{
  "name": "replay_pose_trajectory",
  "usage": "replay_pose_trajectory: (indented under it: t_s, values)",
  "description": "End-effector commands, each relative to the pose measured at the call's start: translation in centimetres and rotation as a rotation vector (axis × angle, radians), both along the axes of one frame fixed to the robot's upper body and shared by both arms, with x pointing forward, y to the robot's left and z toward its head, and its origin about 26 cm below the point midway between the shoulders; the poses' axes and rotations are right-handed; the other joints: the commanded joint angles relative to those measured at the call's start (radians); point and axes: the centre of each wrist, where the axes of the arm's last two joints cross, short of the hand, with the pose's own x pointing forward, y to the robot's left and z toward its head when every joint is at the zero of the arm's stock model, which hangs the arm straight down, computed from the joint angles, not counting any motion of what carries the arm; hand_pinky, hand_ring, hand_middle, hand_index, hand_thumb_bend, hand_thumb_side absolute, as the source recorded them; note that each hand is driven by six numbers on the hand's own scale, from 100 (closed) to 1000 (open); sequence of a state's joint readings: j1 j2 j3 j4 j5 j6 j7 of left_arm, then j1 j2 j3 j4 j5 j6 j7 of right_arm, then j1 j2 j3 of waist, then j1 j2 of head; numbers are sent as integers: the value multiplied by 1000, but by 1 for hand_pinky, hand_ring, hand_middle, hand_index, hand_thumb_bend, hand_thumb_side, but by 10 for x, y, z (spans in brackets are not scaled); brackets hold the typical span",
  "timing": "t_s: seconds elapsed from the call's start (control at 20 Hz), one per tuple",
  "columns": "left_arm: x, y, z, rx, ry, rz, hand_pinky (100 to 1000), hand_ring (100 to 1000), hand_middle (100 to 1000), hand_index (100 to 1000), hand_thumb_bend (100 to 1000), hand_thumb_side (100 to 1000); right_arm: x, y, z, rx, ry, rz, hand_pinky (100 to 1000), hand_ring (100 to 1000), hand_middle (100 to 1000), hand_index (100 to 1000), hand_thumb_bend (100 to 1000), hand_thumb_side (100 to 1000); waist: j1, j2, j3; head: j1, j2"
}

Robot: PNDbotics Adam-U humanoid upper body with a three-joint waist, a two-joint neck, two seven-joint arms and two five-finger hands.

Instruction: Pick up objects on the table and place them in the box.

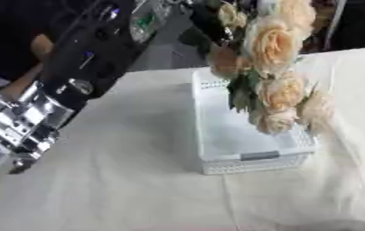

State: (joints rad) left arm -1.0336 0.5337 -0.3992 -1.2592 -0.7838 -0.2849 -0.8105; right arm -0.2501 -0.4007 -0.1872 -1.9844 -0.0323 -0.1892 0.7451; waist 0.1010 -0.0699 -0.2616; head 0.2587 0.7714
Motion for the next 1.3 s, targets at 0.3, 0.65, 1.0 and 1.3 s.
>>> replay_pose_trajectory:
  t_s: [0.3, 0.65, 1.0, 1.3]
  values:
    - [2, 7, 0, 70, -6, 8, 974, 924, 936, 1000, 953, 883, -1, 1, 10, -20, -32, 10, 732, 791, 840, 979, 100, 430, -7, -8, 2, -9, -1]
    - [1, 10, 1, 74, -3, 26, 994, 964, 979, 1000, 957, 929, -1, 1, 10, -21, -29, 11, 732, 791, 840, 979, 100, 429, -7, -10, 4, -9, -1]
    - [1, 12, 3, 75, -5, 33, 996, 962, 974, 1000, 957, 937, -2, 1, 9, -22, -28, 11, 732, 791, 840, 980, 100, 429, -7, -10, 5, -9, -1]
    - [0, 15, 4, 69, -13, 38, 995, 956, 966, 1000, 954, 935, -2, 0, 9, -22, -25, 10, 732, 791, 840, 980, 100, 428, -8, -12, 7, -21, -1]
